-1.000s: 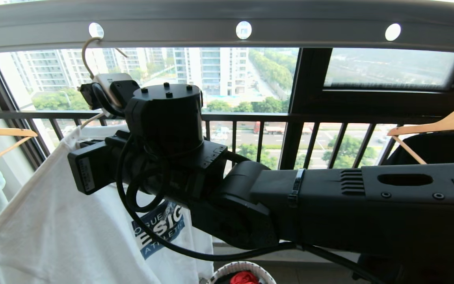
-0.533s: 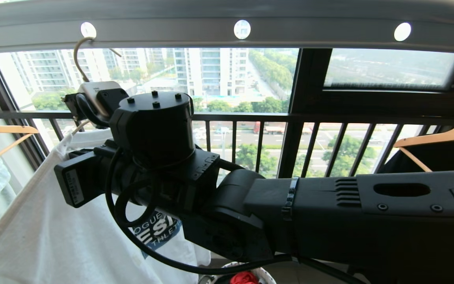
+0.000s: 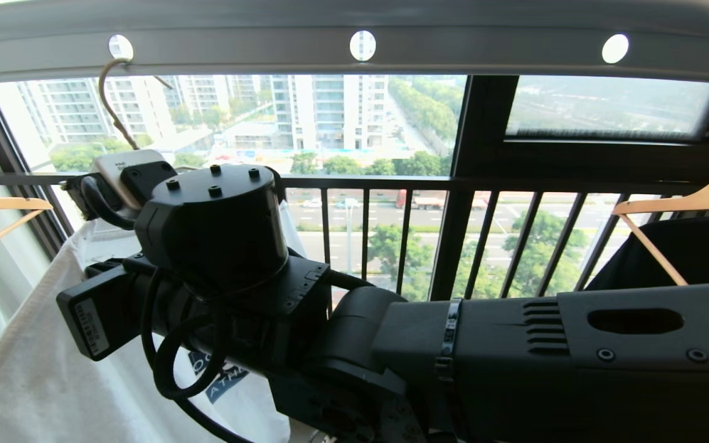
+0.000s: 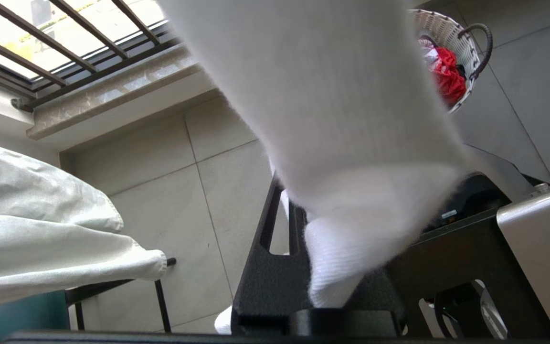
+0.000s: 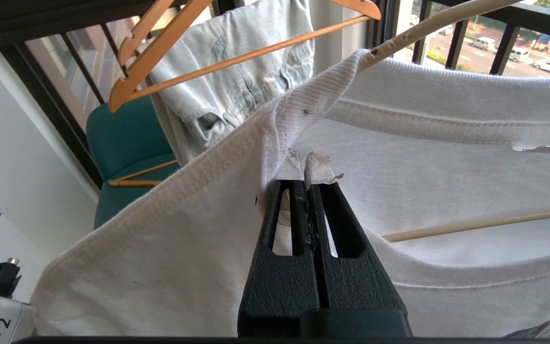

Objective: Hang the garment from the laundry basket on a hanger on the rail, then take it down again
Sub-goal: Take the clothes off the clothes rack

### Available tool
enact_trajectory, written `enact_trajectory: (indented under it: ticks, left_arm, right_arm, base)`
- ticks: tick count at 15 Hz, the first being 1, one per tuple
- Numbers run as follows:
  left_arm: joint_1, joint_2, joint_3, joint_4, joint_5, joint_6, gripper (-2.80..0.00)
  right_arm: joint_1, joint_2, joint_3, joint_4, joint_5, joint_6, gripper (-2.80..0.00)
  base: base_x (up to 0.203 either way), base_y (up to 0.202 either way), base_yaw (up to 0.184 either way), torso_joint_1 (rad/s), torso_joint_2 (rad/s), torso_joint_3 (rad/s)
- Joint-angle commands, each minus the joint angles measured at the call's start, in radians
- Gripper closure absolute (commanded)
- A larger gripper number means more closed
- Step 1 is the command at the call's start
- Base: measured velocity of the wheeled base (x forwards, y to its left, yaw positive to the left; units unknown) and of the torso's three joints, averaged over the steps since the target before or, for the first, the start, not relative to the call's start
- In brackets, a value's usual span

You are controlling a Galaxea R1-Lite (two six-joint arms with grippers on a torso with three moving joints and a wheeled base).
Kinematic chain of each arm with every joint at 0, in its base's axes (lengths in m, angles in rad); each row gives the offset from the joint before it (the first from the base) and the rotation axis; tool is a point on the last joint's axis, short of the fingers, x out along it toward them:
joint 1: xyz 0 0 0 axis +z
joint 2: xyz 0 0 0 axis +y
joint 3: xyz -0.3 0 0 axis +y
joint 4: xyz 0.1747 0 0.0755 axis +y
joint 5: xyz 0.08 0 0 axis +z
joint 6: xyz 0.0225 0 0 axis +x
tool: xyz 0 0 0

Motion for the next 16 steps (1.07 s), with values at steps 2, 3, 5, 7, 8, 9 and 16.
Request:
enact_trajectory:
  ticks: [2,3,5,7,8,9,16]
  left_arm:
    - [0.000,0.005,-0.006,0.000,0.001,0.001,0.00]
    - [0.000,0.005,-0.006,0.000,0.001,0.001,0.00]
    - [0.000,0.005,-0.006,0.000,0.001,0.001,0.00]
    - [0.000,0.004,-0.009,0.000,0.001,0.001,0.00]
    - [0.000,0.003,-0.008,0.000,0.001,0.001,0.00]
    - [0.000,0.003,-0.007,0.000,0.001,0.001,0.00]
    - [0.000,-0.009,-0.023,-0.001,0.002,-0.008,0.00]
  right_arm:
    - [0.030,-0.024,0.026,-0.003,-0.002,0.000,0.00]
    - [0.034,-0.026,0.033,-0.003,-0.002,0.000,0.00]
    - [0.036,-0.026,0.038,-0.003,-0.003,0.000,0.00]
    - [0.029,-0.026,0.024,-0.004,-0.045,-0.002,0.00]
    - [0.015,-0.033,0.017,-0.005,-0.056,-0.006,0.00]
    - [-0.002,-0.047,0.017,-0.004,-0.062,-0.006,0.00]
    - [-0.044,-0.195,0.168,-0.002,-0.116,-0.032,0.00]
  base:
    - [0.000,0.000,0.000,0.000,0.00,0.000]
    - [0.000,0.000,0.000,0.000,0.00,0.000]
    - [0.000,0.000,0.000,0.000,0.00,0.000]
    - [0.000,0.000,0.000,0.000,0.00,0.000]
    - [0.000,0.000,0.000,0.000,0.00,0.000]
    - [0.000,0.000,0.000,0.000,0.00,0.000]
    - [0.000,0.000,0.000,0.000,0.00,0.000]
